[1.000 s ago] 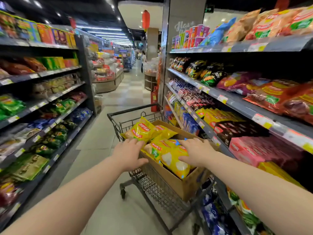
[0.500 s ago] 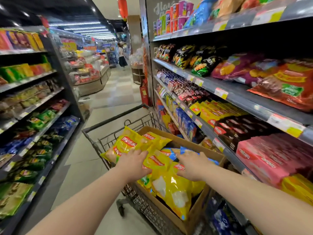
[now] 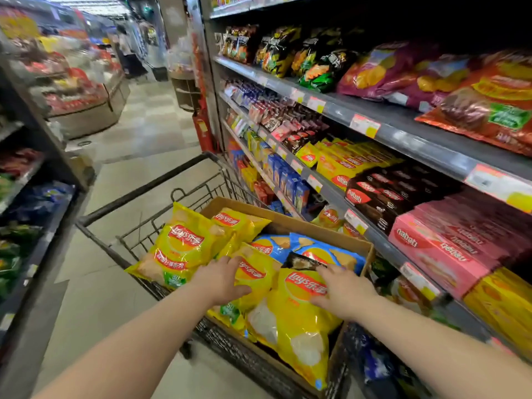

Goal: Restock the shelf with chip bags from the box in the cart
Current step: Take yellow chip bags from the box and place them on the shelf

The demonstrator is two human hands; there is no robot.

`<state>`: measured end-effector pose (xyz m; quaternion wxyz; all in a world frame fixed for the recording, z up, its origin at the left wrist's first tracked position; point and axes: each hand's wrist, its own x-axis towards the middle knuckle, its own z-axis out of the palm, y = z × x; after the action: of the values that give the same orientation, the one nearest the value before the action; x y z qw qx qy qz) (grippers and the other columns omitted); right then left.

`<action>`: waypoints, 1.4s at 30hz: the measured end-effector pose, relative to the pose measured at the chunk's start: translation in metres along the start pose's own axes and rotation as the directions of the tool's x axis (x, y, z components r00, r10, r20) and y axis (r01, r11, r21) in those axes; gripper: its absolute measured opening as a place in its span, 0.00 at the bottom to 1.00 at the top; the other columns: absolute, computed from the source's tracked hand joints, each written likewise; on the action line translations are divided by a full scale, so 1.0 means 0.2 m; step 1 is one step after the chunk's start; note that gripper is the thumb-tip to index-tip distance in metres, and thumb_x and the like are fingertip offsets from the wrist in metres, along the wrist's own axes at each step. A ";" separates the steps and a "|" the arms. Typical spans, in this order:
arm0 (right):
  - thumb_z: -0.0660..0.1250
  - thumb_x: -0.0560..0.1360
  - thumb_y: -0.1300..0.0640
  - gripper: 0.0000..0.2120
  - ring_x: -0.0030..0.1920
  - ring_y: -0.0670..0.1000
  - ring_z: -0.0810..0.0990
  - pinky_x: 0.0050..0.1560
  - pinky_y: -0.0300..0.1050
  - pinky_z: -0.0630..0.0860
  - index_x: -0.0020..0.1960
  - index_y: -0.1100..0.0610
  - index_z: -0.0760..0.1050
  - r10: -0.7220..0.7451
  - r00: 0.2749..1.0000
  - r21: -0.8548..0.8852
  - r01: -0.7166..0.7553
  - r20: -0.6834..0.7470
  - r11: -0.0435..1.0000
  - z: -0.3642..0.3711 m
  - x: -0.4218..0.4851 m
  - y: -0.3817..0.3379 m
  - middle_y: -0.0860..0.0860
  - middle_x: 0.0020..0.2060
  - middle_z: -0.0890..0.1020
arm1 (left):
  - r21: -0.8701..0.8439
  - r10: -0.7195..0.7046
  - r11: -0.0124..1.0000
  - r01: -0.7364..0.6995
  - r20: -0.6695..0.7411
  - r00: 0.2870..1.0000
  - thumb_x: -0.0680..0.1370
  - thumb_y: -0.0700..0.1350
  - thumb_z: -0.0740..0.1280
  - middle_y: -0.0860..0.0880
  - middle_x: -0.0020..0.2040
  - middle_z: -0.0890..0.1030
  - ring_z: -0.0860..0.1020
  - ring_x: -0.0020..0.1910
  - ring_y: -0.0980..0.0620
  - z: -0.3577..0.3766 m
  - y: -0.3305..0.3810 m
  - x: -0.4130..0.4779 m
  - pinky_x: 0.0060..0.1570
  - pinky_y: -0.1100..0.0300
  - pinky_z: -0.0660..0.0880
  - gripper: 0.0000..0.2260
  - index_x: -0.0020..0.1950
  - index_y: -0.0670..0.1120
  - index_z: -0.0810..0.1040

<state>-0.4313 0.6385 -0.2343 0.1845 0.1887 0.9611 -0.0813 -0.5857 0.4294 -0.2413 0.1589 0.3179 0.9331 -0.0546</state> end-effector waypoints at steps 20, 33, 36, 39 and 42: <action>0.71 0.69 0.40 0.47 0.69 0.60 0.69 0.65 0.55 0.69 0.76 0.57 0.51 0.755 0.637 0.769 -0.558 0.157 0.311 0.29 -0.01 -0.25 0.57 0.71 0.66 | -0.617 0.090 0.787 0.030 0.163 0.982 0.71 0.61 0.69 0.40 0.70 0.70 0.70 0.68 0.39 0.27 -0.31 0.57 0.68 0.46 0.67 0.41 0.76 0.42 0.59; 0.77 0.38 0.32 0.68 0.60 0.61 0.78 0.60 0.61 0.75 0.73 0.56 0.62 0.650 0.638 0.908 -0.338 0.414 -0.247 0.35 0.02 -0.30 0.58 0.65 0.75 | -0.817 0.121 0.495 0.297 0.403 0.907 0.75 0.46 0.71 0.38 0.66 0.74 0.75 0.63 0.38 0.23 -0.38 0.59 0.57 0.49 0.73 0.29 0.71 0.38 0.64; 0.79 0.36 0.33 0.65 0.55 0.60 0.81 0.59 0.60 0.76 0.69 0.56 0.68 0.626 0.648 0.901 -0.316 0.433 -0.296 0.37 0.01 -0.28 0.58 0.59 0.80 | -0.808 0.145 0.496 0.317 0.437 0.888 0.76 0.47 0.70 0.38 0.66 0.75 0.75 0.63 0.39 0.20 -0.39 0.58 0.57 0.51 0.72 0.27 0.70 0.37 0.67; 0.81 0.51 0.40 0.53 0.54 0.61 0.81 0.55 0.59 0.78 0.69 0.58 0.67 0.622 0.642 0.893 -0.296 0.448 -0.338 0.25 -0.02 -0.34 0.60 0.59 0.80 | -0.822 0.165 0.437 0.364 0.472 0.866 0.75 0.48 0.70 0.40 0.65 0.76 0.74 0.62 0.39 0.20 -0.42 0.59 0.53 0.51 0.70 0.25 0.68 0.39 0.69; 0.75 0.69 0.54 0.36 0.57 0.61 0.78 0.48 0.51 0.75 0.71 0.63 0.63 0.663 0.623 0.909 -0.263 0.415 -0.322 0.18 -0.02 -0.39 0.61 0.63 0.76 | -0.824 0.171 0.400 0.400 0.496 0.851 0.72 0.50 0.74 0.41 0.63 0.77 0.75 0.59 0.40 0.20 -0.46 0.60 0.62 0.46 0.69 0.24 0.63 0.44 0.71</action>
<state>-0.4482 0.5577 -0.2585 -0.1320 0.6417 0.4342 -0.6183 -0.7208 0.4166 -0.3186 0.5403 0.0845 0.7520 0.3680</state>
